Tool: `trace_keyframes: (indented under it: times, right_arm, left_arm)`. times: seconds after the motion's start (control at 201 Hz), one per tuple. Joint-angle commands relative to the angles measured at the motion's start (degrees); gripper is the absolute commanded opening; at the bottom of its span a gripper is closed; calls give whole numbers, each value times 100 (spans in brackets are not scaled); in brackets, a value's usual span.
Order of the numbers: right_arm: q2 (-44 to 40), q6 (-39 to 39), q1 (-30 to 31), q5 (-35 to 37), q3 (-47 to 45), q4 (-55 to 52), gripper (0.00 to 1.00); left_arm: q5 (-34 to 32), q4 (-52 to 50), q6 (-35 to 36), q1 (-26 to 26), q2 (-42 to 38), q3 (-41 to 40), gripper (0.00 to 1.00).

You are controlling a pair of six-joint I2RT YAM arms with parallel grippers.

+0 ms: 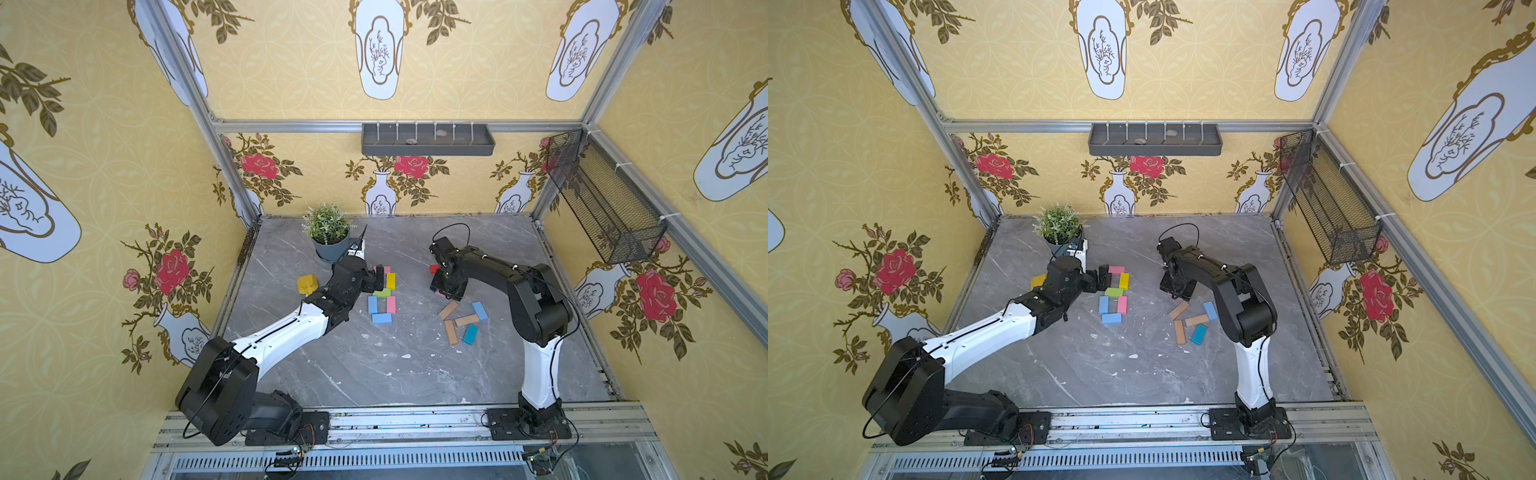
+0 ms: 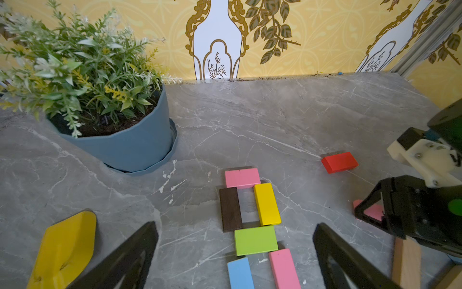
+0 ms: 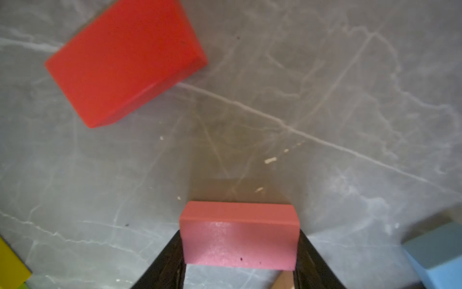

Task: Assemble the number 8 with building blocks
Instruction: Move the building block to the center of the board, then assemble the building block at the center of the board.

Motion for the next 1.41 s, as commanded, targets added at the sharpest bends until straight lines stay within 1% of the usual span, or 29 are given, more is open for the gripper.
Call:
trace_keyframes:
  times: [0.0, 0.055, 0.194, 0.334, 0.418, 0.513, 0.572, 0.657, 0.752, 0.876, 1.065, 1.319, 1.404]
  right_arm:
    - [214, 9, 81, -348, 128, 40, 50]
    - [236, -19, 109, -366, 183, 24, 54]
    - [102, -161, 132, -375, 186, -23, 71]
    - [-241, -395, 135, -349, 170, -126, 89]
    - [-539, -822, 138, -249, 159, -171, 95]
    - [-932, -1622, 95, -87, 103, -149, 100]
    - [-1168, -2225, 14, -260, -5, -46, 98]
    - [-1555, -3221, -141, -868, -329, 334, 98]
    - [-1644, -4122, -317, -1428, -481, 417, 98]
    - [-1481, -4908, -380, -1530, -450, 373, 98]
    - [-1069, -5430, -378, -1457, -234, 407, 98]
    - [-416, -5667, -378, -1152, 103, 297, 100]
    - [-291, -5676, -378, -1064, 131, 293, 98]
  left_arm:
    - [-58, 46, 36, 4, 39, 33, 100]
    - [-57, 46, 33, 4, 33, 35, 100]
    - [-71, 47, 33, 4, 34, 35, 100]
    - [-63, 45, 36, 4, 35, 35, 100]
    - [-74, 38, 25, 4, 24, 32, 100]
    - [-108, 34, -2, 4, -15, 16, 100]
    - [-129, 22, -33, 4, -52, 7, 100]
    - [-158, 4, -84, 21, -113, -11, 100]
    - [-146, 28, -127, 47, -200, -71, 100]
    - [-148, 38, -141, 90, -292, -140, 100]
    - [-143, 47, -145, 143, -362, -213, 100]
    - [-119, 47, -146, 171, -365, -244, 100]
    - [-120, 56, -144, 180, -375, -249, 100]
